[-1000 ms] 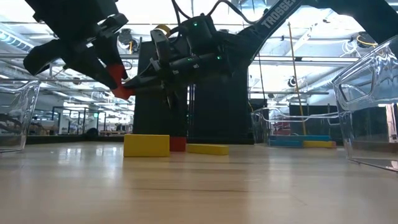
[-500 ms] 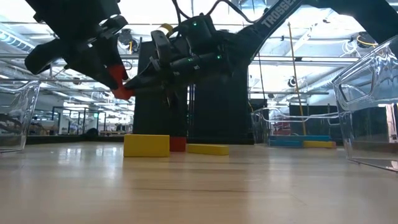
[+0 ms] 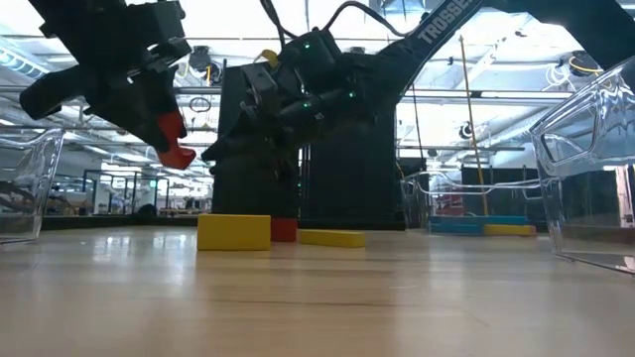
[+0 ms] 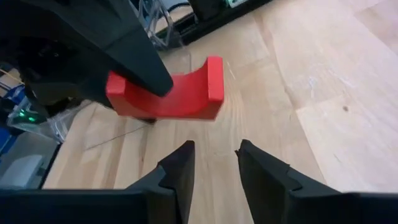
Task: Sort blocks by size
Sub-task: Put the red arch block into the bottom left transparent bin
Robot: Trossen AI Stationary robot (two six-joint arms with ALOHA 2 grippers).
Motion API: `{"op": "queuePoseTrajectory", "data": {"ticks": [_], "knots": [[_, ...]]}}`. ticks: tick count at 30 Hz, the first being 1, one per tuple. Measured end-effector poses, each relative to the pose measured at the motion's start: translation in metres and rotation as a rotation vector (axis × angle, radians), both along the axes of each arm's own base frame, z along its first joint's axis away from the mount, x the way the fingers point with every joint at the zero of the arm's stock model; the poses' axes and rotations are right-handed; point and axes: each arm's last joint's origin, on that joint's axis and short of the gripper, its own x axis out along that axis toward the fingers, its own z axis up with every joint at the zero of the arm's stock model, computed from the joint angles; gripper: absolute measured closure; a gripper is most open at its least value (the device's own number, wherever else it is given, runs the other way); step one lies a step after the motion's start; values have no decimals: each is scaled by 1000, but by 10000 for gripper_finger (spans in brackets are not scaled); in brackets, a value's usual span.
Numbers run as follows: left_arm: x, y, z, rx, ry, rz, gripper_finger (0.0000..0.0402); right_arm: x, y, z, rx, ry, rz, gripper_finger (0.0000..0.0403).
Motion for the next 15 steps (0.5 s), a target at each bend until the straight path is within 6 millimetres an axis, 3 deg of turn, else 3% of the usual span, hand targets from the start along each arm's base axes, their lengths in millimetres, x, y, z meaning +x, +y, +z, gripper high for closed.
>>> {"op": "queuePoseTrajectory", "data": {"ticks": [8,15], "knots": [[-3,1,-1,-22,22,13,269,-5,1,-2,-28,70,22,285],[-10,4,4,-43,34,63,269,-15,1,19,-103,115,15,284]]}}
